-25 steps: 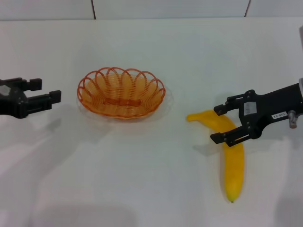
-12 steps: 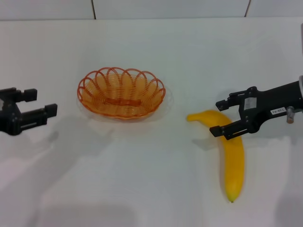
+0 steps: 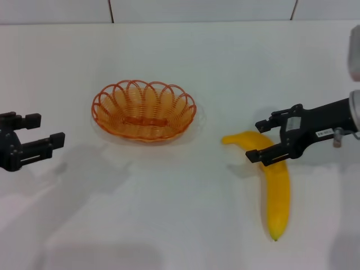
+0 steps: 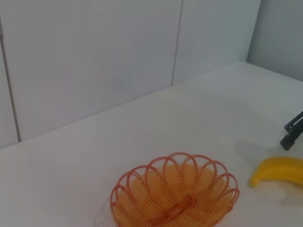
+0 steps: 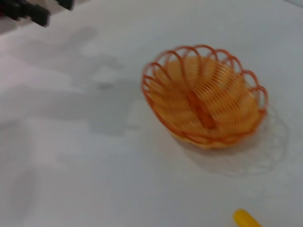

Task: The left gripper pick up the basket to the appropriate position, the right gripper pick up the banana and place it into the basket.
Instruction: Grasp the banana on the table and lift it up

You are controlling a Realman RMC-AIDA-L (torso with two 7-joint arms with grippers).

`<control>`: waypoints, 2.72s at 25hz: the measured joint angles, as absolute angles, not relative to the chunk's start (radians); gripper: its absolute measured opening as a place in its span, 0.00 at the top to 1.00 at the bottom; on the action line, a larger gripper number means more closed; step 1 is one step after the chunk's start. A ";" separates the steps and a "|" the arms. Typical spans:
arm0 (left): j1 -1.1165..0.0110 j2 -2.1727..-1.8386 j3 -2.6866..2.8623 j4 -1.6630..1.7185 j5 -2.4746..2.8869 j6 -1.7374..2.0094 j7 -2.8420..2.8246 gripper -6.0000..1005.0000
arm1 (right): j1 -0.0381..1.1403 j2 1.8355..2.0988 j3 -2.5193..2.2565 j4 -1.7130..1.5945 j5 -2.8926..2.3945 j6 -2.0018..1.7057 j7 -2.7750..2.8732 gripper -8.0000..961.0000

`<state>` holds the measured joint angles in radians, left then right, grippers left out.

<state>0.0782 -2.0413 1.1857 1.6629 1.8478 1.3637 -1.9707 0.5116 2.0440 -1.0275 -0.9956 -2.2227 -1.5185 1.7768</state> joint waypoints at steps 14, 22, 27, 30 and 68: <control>0.063 -2.040 1.166 1.587 1.849 1.361 -1.902 0.35 | 0.415 2.039 -1.385 -1.195 -2.236 -1.291 2.042 0.11; 0.022 -2.041 1.154 1.493 1.846 1.356 -1.848 0.35 | 0.391 2.040 -1.408 -1.238 -2.286 -1.285 2.099 0.12; 0.013 -2.041 1.139 1.483 1.843 1.360 -1.847 0.35 | 0.389 2.040 -1.434 -1.254 -2.316 -1.284 2.131 0.13; 0.011 -2.041 1.138 1.482 1.838 1.362 -1.847 0.35 | 0.392 2.040 -1.441 -1.256 -2.320 -1.281 2.136 0.14; -0.025 -2.040 1.141 1.456 1.836 1.364 -1.845 0.35 | 0.449 2.037 -1.452 -1.202 -2.373 -1.272 2.192 0.45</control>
